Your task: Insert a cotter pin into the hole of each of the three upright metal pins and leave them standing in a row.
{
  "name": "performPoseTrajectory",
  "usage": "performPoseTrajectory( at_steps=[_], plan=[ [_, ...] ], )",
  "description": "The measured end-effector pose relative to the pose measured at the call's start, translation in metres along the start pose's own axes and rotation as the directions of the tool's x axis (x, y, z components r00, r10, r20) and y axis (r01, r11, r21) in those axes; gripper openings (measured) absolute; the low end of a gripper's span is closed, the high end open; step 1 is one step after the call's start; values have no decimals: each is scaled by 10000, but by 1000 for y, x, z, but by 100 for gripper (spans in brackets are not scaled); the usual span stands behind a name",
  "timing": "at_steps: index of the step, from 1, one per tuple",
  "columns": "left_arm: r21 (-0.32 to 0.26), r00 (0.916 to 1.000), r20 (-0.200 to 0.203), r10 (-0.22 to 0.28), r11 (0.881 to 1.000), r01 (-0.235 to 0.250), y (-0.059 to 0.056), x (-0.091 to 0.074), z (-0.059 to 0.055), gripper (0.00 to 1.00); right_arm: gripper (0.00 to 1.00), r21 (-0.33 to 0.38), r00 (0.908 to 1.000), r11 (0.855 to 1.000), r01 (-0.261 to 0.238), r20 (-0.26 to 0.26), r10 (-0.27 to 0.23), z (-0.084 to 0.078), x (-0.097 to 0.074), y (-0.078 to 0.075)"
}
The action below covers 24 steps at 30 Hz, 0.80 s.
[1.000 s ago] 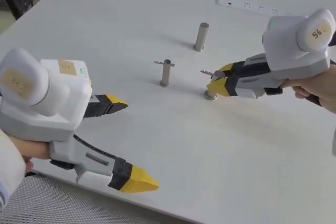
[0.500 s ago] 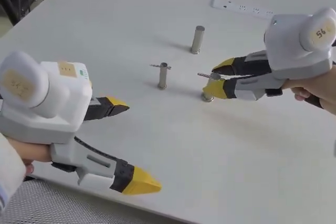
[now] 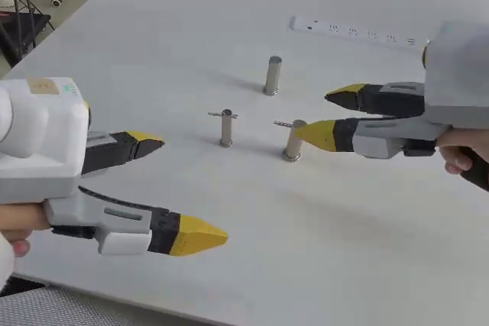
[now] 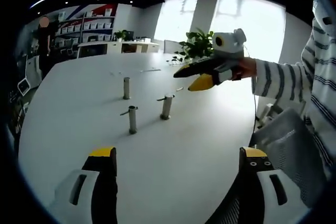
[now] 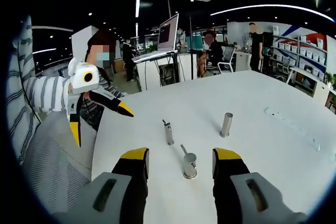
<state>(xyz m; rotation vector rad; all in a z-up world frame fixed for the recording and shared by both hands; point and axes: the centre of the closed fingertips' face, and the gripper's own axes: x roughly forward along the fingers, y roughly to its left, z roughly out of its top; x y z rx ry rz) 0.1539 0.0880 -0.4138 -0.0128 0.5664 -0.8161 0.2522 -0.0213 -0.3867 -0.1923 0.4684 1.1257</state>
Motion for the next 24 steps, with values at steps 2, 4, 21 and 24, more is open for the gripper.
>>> performPoseTrajectory(
  at_steps=[2,4,21,24],
  plan=[
    [-66,9997,221,59,10000,-57,2,-2,6,96,48,180,9997,9997,167,154,-169,0,-6,1],
    [-156,9995,322,33,9999,-28,2,-4,10,96,53,455,9988,9982,401,265,-413,-2,-13,2],
    [-591,9999,138,-96,9982,104,2,-6,2,96,89,2375,9871,9589,1554,-5,-1598,-47,-52,16],
    [-581,9999,128,-106,9982,113,3,-7,2,96,89,2553,9853,9518,1700,-607,-1597,-65,-52,20]
  ],
)
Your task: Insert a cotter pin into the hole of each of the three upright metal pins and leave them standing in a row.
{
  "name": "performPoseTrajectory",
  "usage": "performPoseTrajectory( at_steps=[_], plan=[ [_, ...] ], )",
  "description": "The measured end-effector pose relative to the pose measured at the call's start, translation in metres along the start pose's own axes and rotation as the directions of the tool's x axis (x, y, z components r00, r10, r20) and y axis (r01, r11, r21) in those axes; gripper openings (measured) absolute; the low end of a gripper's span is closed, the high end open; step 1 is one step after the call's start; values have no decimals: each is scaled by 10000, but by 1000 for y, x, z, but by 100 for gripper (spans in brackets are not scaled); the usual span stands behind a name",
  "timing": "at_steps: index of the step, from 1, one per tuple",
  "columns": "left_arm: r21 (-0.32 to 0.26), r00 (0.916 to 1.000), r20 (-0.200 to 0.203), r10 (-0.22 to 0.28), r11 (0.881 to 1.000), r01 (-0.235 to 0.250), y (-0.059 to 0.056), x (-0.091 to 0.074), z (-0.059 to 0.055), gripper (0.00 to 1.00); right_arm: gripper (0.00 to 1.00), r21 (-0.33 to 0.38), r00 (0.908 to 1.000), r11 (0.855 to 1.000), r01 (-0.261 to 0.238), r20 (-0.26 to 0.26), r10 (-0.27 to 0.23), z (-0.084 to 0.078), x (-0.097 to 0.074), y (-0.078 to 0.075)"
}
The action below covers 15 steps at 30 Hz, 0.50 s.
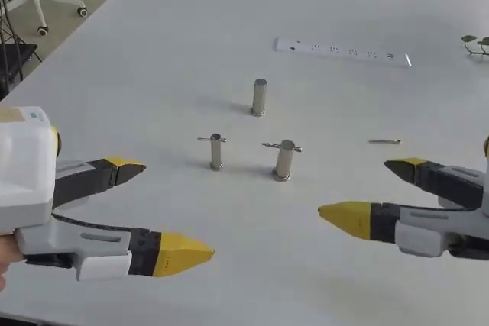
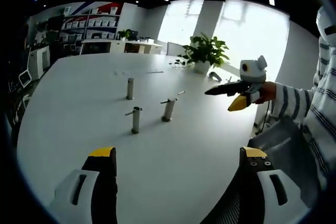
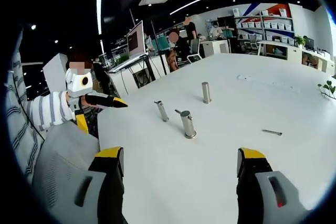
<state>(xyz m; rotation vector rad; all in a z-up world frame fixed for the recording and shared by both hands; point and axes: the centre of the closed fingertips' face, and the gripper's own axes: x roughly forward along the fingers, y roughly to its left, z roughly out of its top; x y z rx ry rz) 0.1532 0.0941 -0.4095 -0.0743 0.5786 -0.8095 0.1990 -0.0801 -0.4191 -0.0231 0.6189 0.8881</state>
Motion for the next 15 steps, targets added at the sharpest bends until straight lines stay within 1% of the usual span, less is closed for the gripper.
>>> performPoseTrajectory(
  at_steps=[2,4,6,7,9,10,12,13,15],
  plan=[
    [-13,10000,40,18,10000,-18,1,-1,2,96,93,87,9997,9999,81,-248,-79,-8,1,2],
    [2,9999,112,42,10000,-42,1,-2,4,96,98,219,9993,9996,149,-347,-142,-11,0,4],
    [-5,9998,191,65,10000,-65,1,-3,6,96,98,356,9988,9992,190,-466,-173,-14,-1,6],
    [-2,9997,222,79,10000,-79,2,-4,7,96,98,328,9986,9991,253,-469,-237,-15,-2,7],
    [9,9996,272,91,10000,-92,2,-4,8,96,98,215,9964,9985,499,-695,-483,-17,-3,4],
    [12,9996,273,100,9999,-101,3,-3,9,96,98,192,9960,9984,529,-736,-513,-18,-3,3],
    [5,9996,244,105,9999,-105,4,-2,11,96,98,291,9964,9981,536,-670,-516,-18,-3,3],
    [22,9996,260,90,10000,-90,4,0,14,96,98,428,9969,9976,540,-590,-514,-17,-4,4],
    [107,9995,318,46,9999,-49,4,1,18,96,98,485,9972,9972,564,-522,-539,-16,-5,4]
  ],
)
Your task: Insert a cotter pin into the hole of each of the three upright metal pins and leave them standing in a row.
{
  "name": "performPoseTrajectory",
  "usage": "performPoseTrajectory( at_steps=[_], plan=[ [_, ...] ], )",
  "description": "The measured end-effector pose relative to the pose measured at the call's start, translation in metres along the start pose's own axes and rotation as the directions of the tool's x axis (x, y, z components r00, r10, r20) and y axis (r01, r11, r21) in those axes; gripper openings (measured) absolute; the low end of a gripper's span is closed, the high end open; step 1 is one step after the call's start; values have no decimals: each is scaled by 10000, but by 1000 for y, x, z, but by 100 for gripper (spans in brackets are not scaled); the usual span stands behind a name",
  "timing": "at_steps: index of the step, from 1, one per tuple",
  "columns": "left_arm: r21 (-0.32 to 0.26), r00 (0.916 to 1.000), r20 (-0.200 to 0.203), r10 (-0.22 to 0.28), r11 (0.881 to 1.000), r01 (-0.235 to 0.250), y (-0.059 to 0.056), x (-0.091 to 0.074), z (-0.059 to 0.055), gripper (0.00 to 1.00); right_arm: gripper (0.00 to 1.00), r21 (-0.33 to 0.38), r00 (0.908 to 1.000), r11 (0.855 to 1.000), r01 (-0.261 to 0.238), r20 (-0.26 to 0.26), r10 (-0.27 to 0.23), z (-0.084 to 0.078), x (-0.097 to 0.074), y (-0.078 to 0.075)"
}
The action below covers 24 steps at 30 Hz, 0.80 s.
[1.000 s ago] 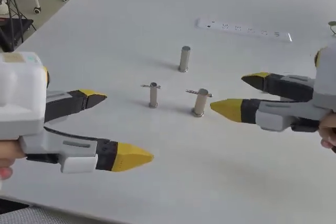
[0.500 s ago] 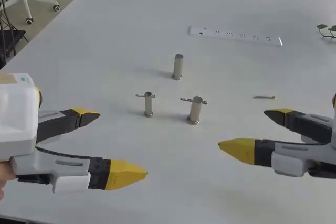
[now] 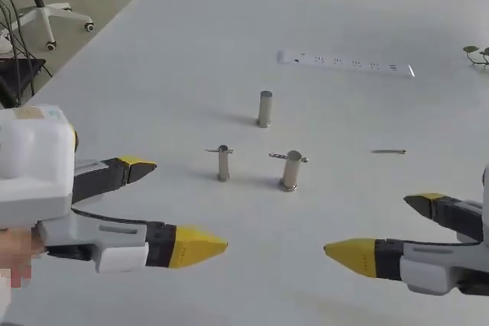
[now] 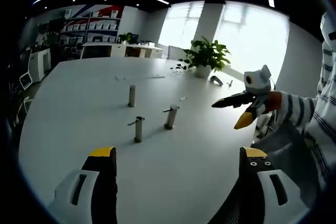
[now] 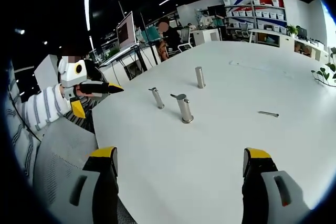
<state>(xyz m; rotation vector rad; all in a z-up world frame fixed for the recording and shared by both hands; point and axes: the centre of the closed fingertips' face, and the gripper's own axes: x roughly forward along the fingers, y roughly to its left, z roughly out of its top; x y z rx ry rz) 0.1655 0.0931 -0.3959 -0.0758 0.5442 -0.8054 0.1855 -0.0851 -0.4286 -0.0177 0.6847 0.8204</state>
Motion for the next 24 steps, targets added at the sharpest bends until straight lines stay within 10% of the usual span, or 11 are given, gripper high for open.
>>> performPoseTrajectory(
  at_steps=[11,24],
  plan=[
    [608,9967,811,-56,9982,7,10,21,48,95,98,2,10000,10000,27,88,-27,8,-5,4],
    [1730,9990,396,-200,9848,129,28,67,90,87,96,150,9998,9999,-78,174,75,8,-7,10]
  ],
)
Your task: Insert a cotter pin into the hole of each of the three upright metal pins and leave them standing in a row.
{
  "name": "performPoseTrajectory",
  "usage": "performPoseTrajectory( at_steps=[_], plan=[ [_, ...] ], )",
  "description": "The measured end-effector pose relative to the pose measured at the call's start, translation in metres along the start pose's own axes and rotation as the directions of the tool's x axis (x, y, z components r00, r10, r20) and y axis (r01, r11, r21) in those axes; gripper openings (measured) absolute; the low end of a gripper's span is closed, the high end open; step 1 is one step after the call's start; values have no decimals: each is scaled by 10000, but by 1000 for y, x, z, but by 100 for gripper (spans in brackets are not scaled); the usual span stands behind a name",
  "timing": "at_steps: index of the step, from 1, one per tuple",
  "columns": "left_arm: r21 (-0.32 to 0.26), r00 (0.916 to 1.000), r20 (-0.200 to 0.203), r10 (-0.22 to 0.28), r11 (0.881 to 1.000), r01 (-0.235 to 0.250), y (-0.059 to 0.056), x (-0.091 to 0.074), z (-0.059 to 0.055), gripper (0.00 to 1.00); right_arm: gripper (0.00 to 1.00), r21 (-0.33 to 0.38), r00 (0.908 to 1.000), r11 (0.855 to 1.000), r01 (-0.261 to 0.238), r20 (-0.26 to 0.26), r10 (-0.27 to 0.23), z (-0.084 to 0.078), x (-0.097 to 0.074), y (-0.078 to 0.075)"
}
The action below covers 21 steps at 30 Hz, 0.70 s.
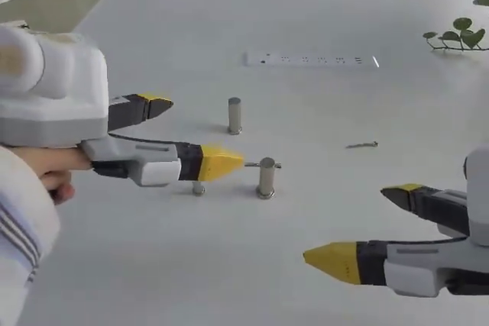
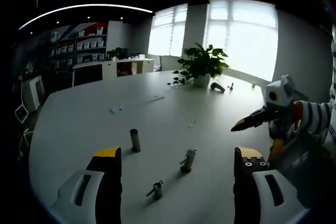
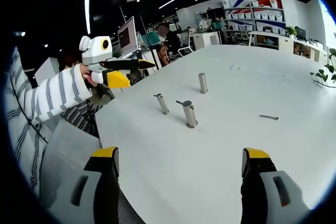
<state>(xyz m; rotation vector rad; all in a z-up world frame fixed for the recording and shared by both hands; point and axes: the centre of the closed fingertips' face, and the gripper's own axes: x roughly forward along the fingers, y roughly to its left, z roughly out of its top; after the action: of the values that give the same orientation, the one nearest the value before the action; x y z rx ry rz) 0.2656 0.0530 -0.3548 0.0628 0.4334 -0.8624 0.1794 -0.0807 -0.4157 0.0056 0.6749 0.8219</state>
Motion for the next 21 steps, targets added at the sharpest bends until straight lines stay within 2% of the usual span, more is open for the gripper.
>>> performPoseTrajectory(
  at_steps=[5,10,13,16,18,21],
  plan=[
    [400,9994,-344,-13,9992,27,12,16,8,83,95,174,10000,9998,-49,7,49,-3,-1,1],
    [609,9987,-512,-89,9981,120,25,28,17,79,95,284,10000,9996,-8,54,6,-4,-3,0],
    [1146,9938,-1091,-225,9928,350,32,37,14,78,95,723,9997,9973,-122,220,106,-2,-3,2],
    [1477,9874,-1559,-272,9877,506,37,46,11,76,95,769,9997,9970,-102,232,85,-2,-4,2],
    [1765,9836,-1770,-338,9821,655,41,53,11,74,95,737,9999,9973,6,149,-17,-3,-6,0],
    [1843,9765,-2101,-487,9789,884,46,62,9,70,94,817,9999,9966,97,111,-107,-5,-7,-3]
  ],
)
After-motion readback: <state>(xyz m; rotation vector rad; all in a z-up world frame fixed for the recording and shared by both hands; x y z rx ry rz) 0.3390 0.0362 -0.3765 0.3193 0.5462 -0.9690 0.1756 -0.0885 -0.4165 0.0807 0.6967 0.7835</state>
